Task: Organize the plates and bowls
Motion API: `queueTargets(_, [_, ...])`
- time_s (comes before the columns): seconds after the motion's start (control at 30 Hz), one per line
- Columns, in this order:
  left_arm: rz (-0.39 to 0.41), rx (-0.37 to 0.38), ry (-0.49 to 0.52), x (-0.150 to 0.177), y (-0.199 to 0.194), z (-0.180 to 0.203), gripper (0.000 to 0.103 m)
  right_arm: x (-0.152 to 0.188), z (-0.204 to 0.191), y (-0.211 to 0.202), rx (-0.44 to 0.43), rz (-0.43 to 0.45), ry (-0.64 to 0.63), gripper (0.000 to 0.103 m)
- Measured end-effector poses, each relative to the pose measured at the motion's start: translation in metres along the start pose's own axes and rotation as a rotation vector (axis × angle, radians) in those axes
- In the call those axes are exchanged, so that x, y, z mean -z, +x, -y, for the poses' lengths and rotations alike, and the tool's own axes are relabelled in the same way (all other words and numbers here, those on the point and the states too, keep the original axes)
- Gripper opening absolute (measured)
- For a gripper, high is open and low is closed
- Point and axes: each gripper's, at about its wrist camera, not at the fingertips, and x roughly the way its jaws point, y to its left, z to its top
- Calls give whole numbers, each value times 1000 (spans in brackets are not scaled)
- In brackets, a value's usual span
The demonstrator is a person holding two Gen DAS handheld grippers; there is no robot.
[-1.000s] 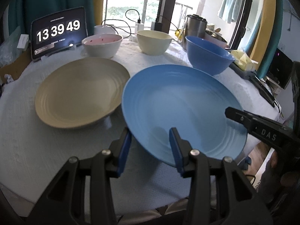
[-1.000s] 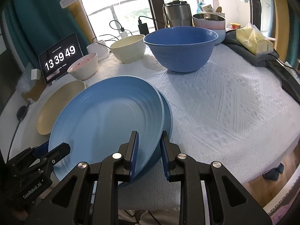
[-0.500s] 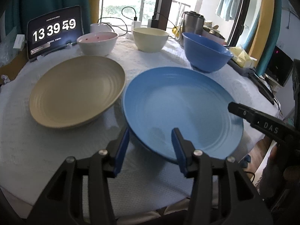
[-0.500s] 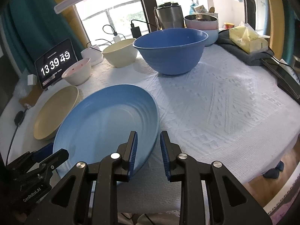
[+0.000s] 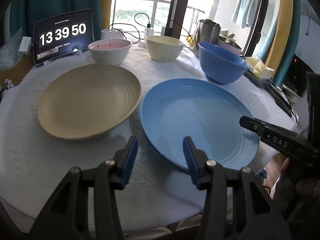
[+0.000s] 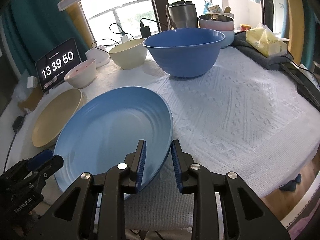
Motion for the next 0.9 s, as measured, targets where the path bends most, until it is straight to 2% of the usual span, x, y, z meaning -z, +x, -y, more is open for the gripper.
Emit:
queueTargets(0.57, [42,-7,-48,-4,-9,-22,49,-14,-11,-9,44,50,-28,34])
queueTargets(0.9, [80,-49,-70,-7,-14,-40,49,-20,-28,-6,30,56,-66,34])
